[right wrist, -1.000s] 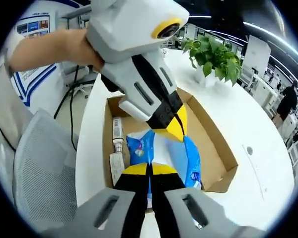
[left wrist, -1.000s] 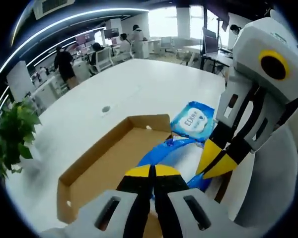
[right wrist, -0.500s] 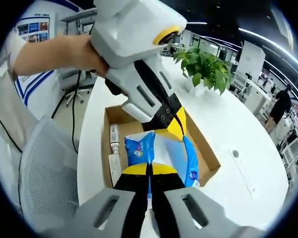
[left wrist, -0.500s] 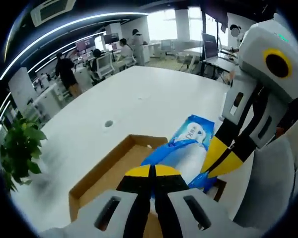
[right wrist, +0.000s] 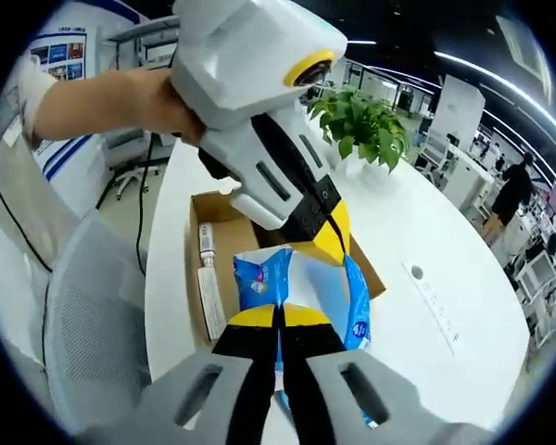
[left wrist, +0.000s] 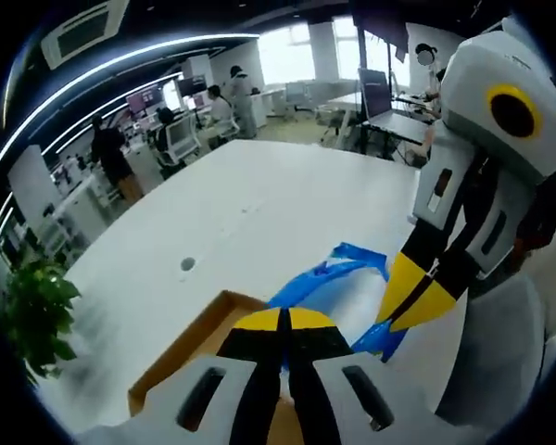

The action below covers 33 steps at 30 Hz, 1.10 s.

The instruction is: Operate the shoe box by opening the lid, removing the specified soft item, and placing it in the target area until the item is outside and the box remains undamaged.

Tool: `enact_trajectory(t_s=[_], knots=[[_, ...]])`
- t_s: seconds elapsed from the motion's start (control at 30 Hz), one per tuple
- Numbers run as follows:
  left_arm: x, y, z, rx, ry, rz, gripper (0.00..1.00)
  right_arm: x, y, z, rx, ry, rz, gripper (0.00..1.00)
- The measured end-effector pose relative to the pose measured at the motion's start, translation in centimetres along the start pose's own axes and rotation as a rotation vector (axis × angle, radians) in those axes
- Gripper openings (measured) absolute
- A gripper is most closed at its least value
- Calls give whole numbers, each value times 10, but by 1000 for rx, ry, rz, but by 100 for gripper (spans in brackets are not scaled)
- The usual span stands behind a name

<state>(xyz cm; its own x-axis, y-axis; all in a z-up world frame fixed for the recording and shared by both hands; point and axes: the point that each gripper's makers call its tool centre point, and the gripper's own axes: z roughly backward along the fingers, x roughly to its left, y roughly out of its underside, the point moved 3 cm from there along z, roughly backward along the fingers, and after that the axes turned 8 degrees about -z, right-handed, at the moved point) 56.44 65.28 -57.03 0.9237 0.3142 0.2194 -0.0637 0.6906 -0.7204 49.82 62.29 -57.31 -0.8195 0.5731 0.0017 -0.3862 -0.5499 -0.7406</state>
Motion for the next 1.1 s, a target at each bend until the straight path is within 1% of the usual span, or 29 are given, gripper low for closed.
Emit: enact_trajectory(t_s=[0.23, 0.53, 0.73, 1.03, 1.1], knots=[[-10, -20, -15, -11, 23, -19, 0, -13, 14, 17, -1, 31, -31, 0], [-23, -43, -36, -30, 52, -36, 0, -31, 36, 39, 9, 71, -68, 0], [-28, -53, -49, -36, 69, -47, 0, -42, 47, 48, 15, 86, -83, 0], [-42, -65, -75, -46, 93, -55, 0, -62, 74, 65, 47, 111, -87, 0], [-46, -67, -82, -45, 103, -55, 0, -67, 82, 69, 60, 117, -90, 0]])
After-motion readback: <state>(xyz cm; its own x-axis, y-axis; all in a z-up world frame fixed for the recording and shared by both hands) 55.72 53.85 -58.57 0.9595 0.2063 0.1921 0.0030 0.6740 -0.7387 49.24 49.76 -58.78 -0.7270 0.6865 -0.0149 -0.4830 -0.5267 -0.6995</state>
